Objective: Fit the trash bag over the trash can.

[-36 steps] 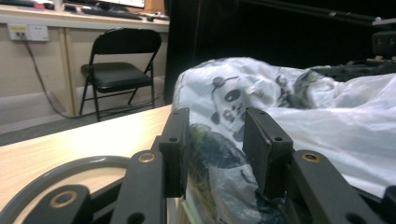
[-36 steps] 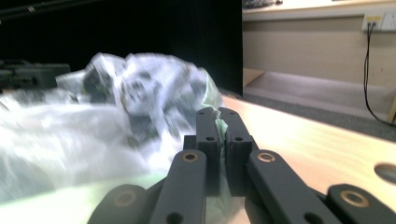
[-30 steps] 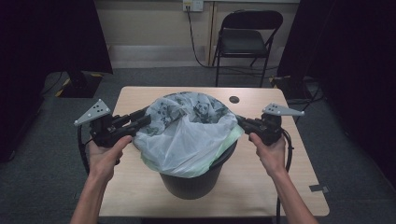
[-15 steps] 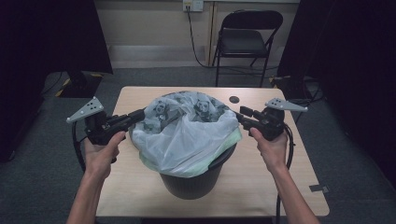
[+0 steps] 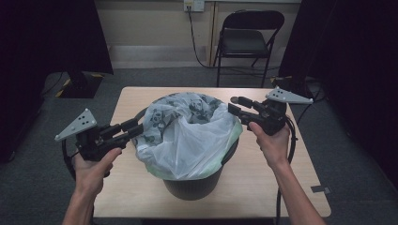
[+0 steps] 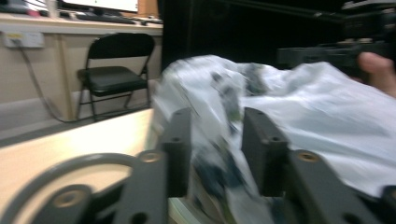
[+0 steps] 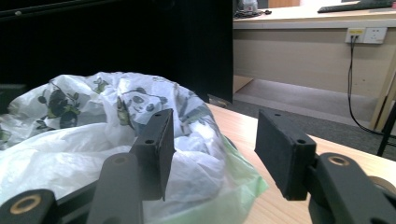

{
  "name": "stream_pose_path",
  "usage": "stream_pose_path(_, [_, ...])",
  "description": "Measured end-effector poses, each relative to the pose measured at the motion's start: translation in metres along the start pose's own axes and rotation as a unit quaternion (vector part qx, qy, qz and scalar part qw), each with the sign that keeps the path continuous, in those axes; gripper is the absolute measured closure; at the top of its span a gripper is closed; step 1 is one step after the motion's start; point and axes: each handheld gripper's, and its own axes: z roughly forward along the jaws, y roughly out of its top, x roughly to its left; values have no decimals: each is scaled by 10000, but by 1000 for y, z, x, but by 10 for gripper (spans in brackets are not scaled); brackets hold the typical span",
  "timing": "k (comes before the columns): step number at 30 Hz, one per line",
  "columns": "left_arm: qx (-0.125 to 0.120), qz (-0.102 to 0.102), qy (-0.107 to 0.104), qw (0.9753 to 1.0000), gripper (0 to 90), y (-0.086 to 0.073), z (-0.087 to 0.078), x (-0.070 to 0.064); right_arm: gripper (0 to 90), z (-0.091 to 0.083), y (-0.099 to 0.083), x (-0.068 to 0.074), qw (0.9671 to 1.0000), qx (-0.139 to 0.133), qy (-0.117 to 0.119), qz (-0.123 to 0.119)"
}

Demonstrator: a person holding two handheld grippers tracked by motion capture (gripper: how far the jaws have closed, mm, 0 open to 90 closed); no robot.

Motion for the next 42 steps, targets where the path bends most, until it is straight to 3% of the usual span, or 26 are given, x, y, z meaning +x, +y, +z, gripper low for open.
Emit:
stream_pose_path(2, [54,37,57,10000,553,7,11,9,464,1,1,2,10000,11,33,-39])
stream_pose_path(5, [218,-1,94,9997,565,11,27,21,460,1,1,3,10000,17,64,-36])
stream_pose_path(6, [197,-17,53,9998,615,9,30,24,458,0,1,3,10000,11,68,-27])
stream_pose_path(7, [101,25,-128,9999,680,7,30,27,456,0,1,3,10000,24,74,-43])
stream_pose_path(8, [78,21,-170,9998,802,6,30,28,454,-1,0,3,10000,37,75,-47])
stream_pose_path(11, [127,39,-256,9996,899,2,27,24,449,-3,-1,3,10000,45,72,-38])
stream_pose_path(21, [94,145,-314,9994,900,-9,-5,-2,433,-10,-2,5,10000,65,-15,-47])
stream_pose_path(25, [114,169,-421,9989,895,-10,-13,-11,422,-10,-6,5,9998,195,12,16])
stream_pose_path(28, [38,179,-420,9990,780,-7,-11,-13,429,-5,-10,6,9993,372,68,27])
stream_pose_path(30, [-35,122,-339,9993,712,-3,-7,-11,481,-2,-12,5,9989,418,197,64])
stream_pose_path(35, [-181,31,-221,9996,640,1,5,-5,766,-5,-11,3,9990,378,253,-4])
stream_pose_path(38, [-259,-106,-185,9994,609,1,10,-2,855,-10,-11,-1,9990,281,354,15])
stream_pose_path(42, [-251,-178,-60,9995,562,0,13,2,886,-18,-14,-5,9993,219,295,-31])
